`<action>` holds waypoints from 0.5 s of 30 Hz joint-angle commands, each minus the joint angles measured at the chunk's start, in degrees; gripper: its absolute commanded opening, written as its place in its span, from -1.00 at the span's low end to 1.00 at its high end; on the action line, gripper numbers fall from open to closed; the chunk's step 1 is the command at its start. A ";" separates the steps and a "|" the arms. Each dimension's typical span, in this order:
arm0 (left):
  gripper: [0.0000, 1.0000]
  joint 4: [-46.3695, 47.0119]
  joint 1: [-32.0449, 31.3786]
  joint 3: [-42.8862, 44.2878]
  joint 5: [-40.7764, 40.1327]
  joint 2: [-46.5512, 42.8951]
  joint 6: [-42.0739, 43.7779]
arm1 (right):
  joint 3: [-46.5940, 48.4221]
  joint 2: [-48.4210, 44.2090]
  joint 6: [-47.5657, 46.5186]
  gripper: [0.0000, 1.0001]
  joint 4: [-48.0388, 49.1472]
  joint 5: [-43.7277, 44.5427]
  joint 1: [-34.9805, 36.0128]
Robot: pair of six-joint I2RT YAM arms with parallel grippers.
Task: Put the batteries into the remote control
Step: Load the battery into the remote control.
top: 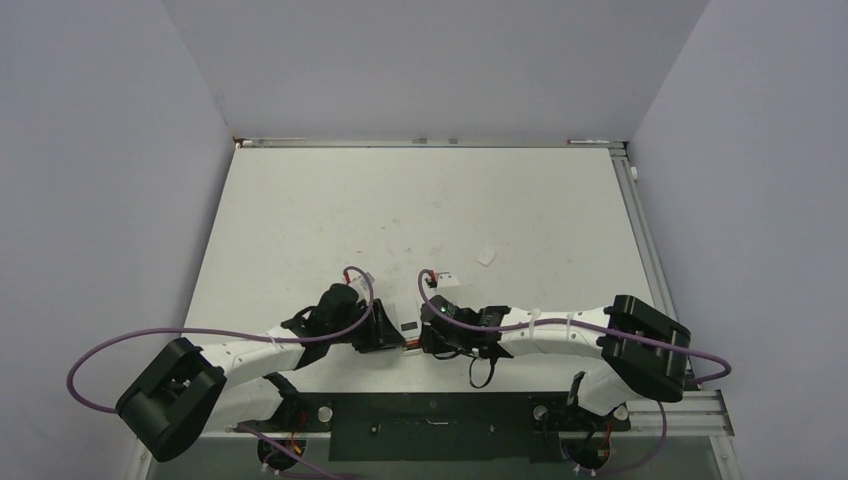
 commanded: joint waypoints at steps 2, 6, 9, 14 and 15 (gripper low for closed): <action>-0.26 0.25 0.22 0.05 0.58 1.35 0.71 | 2.57 0.51 -1.00 -0.77 0.82 1.02 0.65; -0.26 0.42 0.17 0.05 0.64 1.65 0.71 | 2.82 0.14 -1.07 -0.77 0.03 1.70 0.83; -0.26 0.89 0.10 0.00 0.88 2.09 0.71 | 3.44 -0.14 -1.35 -0.72 -0.89 2.74 1.23; -0.44 1.85 0.09 0.03 0.68 3.61 0.80 | 4.48 -0.05 -1.71 -0.66 -1.77 3.66 1.68; -0.45 1.94 0.09 0.23 0.72 4.01 0.80 | 4.63 0.03 -1.79 -0.66 -1.93 3.73 1.72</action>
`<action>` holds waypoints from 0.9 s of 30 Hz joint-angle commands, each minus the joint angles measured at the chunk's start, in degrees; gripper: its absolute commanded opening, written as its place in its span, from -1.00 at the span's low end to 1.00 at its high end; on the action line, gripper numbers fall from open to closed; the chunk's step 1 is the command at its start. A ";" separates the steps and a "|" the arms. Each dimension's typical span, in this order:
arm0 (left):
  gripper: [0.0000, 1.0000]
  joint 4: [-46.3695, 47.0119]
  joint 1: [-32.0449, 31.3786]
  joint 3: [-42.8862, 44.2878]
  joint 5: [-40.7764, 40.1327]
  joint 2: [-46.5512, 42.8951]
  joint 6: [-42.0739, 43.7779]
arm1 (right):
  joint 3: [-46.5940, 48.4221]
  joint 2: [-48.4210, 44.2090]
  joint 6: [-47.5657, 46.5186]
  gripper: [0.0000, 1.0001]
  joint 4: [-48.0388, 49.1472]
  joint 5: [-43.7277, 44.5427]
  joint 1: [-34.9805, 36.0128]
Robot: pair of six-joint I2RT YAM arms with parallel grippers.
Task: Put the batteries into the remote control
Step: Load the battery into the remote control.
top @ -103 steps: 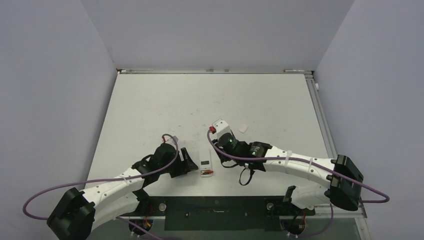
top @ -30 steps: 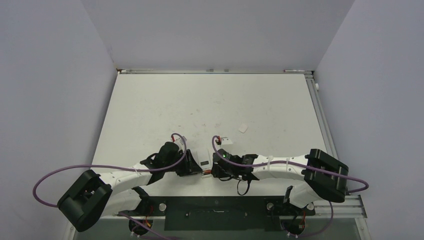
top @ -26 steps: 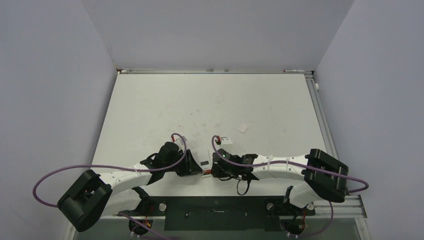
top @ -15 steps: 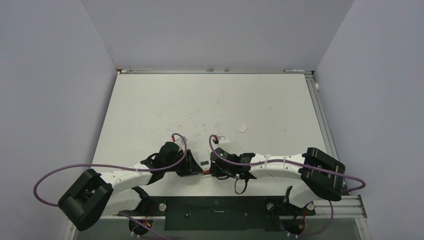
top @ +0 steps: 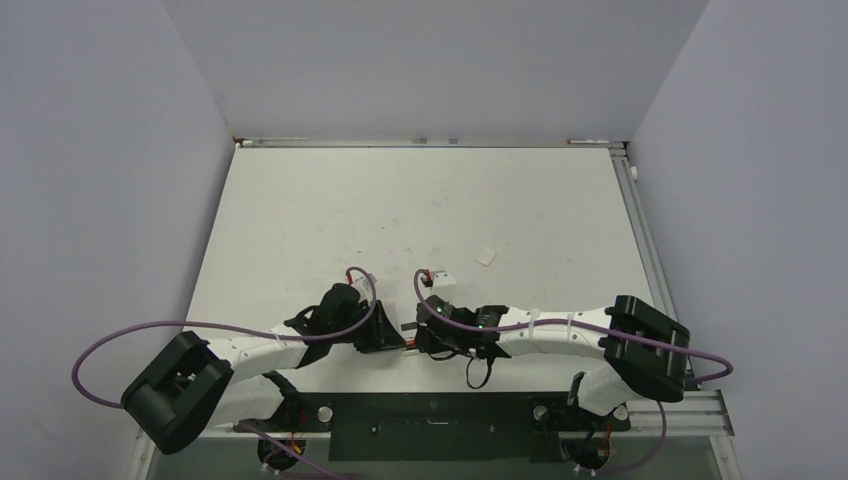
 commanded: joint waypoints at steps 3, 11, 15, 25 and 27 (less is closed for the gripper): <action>-0.46 0.00 0.01 0.84 -0.49 3.18 1.16 | 2.84 0.19 -1.04 -0.64 -0.33 2.79 0.77; -0.49 -0.62 -0.42 1.73 -0.93 4.92 1.90 | 2.89 0.34 -1.02 -0.64 -1.56 4.05 1.03; -0.55 -1.78 -0.53 2.00 -1.76 5.20 2.25 | 2.92 0.52 -1.06 -0.64 -2.29 4.97 1.05; -0.56 -3.65 -0.76 3.26 -2.66 6.56 3.28 | 3.67 1.61 -2.02 -0.61 -2.62 5.11 1.07; -0.56 -3.69 -0.88 3.44 -2.57 6.86 3.27 | 3.76 1.93 -2.15 -0.61 -2.47 5.02 1.03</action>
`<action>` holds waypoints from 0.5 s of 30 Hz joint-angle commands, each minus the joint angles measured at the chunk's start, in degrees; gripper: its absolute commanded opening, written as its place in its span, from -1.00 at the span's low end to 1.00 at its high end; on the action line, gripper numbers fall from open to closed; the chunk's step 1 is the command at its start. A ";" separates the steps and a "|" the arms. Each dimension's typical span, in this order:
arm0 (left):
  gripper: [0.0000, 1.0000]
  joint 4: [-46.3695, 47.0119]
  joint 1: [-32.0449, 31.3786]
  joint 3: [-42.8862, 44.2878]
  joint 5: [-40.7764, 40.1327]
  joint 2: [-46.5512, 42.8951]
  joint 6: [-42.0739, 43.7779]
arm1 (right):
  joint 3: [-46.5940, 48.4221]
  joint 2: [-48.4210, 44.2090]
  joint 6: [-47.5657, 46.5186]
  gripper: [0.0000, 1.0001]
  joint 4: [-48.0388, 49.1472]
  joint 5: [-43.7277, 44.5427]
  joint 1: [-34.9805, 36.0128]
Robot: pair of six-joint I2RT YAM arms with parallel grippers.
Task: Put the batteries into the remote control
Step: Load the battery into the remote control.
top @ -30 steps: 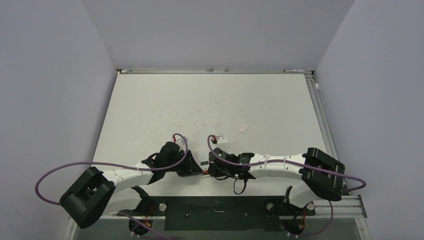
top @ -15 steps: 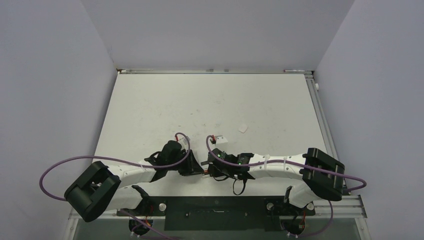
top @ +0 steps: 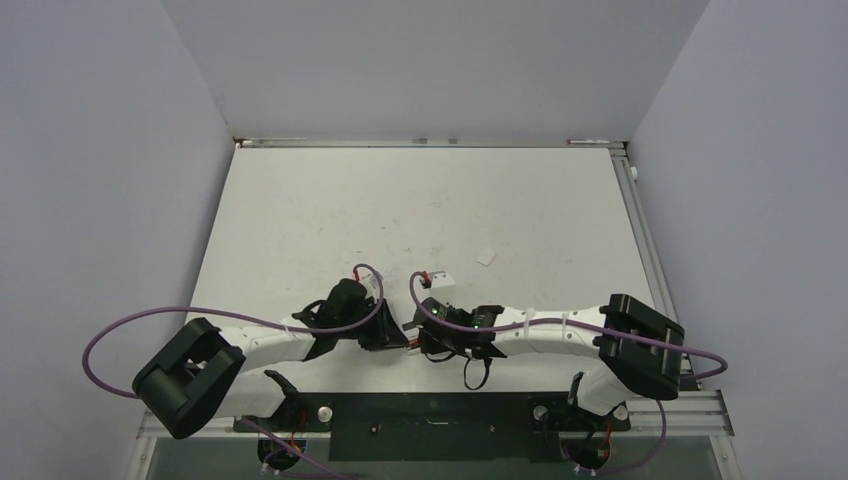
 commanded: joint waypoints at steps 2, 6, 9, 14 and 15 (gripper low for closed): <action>-0.56 -4.18 -0.46 0.73 -3.54 2.00 2.56 | 2.46 1.01 -0.96 -0.60 0.58 1.68 0.28; -0.56 -4.18 -0.55 0.87 -3.53 2.07 2.58 | 3.00 1.15 -1.54 -0.60 0.08 2.25 0.22; -0.56 -4.30 -0.55 0.80 -3.53 2.14 2.60 | 4.04 1.14 -2.38 -0.60 -1.56 3.36 0.17; -0.56 -4.26 -0.60 0.81 -3.40 2.28 2.60 | 5.10 0.96 -3.39 -0.60 -3.58 4.97 -0.28; -0.56 -4.28 -0.56 0.84 -3.38 2.30 2.60 | 5.18 0.97 -3.58 -0.60 -3.63 4.96 -0.45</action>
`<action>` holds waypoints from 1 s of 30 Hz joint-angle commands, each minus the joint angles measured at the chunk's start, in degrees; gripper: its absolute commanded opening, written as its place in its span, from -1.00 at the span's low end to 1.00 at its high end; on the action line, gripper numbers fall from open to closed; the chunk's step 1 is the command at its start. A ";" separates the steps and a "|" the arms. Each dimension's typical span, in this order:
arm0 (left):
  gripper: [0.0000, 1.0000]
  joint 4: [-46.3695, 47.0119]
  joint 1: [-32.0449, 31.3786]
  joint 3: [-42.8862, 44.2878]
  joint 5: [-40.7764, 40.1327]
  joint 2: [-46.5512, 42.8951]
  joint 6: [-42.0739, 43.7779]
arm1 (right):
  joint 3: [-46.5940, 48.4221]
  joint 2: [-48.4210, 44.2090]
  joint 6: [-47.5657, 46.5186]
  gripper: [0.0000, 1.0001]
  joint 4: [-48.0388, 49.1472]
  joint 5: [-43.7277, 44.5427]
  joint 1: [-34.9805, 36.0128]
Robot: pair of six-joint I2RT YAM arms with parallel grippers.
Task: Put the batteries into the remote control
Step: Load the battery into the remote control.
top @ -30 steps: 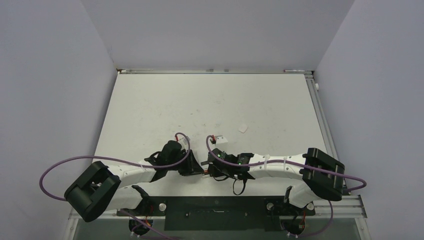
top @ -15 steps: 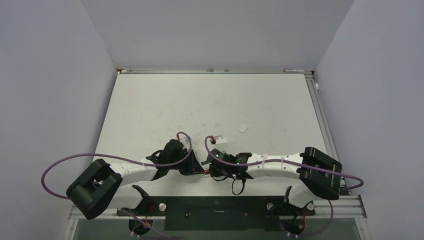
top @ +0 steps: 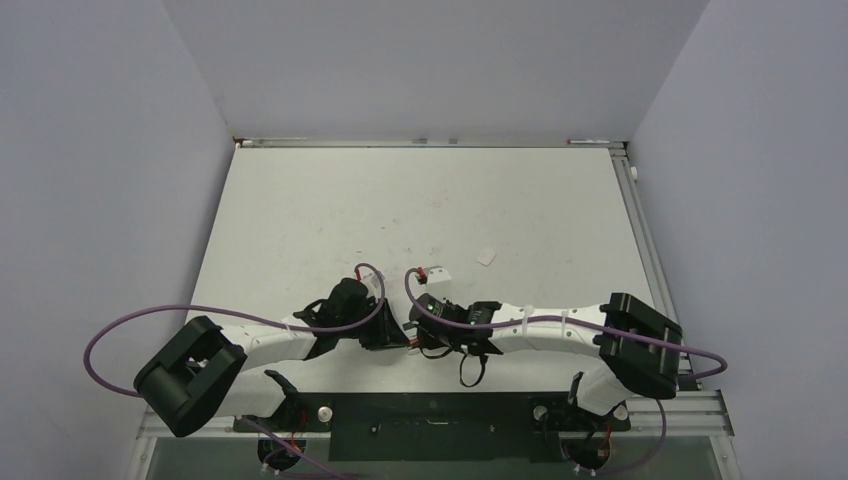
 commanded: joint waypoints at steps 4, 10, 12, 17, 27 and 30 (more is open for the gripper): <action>-0.56 -4.09 -0.21 0.37 -3.35 1.73 2.11 | 2.38 0.81 -1.82 -0.61 -1.33 2.68 -0.90; -0.57 -4.13 -0.25 0.46 -3.23 1.97 2.21 | 2.14 2.01 -1.99 -0.61 -0.64 2.02 -0.98; -0.57 -4.09 -0.22 0.50 -3.19 2.00 2.16 | 2.06 2.39 -2.01 -0.61 -0.20 1.65 -0.99; -0.57 -4.09 -0.25 0.57 -3.19 2.06 2.12 | 1.70 2.79 -2.24 -0.68 0.85 0.79 -1.00; -0.57 -4.00 -0.20 0.77 -3.09 2.55 2.04 | 2.53 5.02 -4.40 -0.83 1.25 -2.18 -0.91; -0.57 -4.09 -0.24 0.92 -3.17 2.58 2.12 | 2.76 6.50 -5.16 -0.83 0.67 -3.79 -0.63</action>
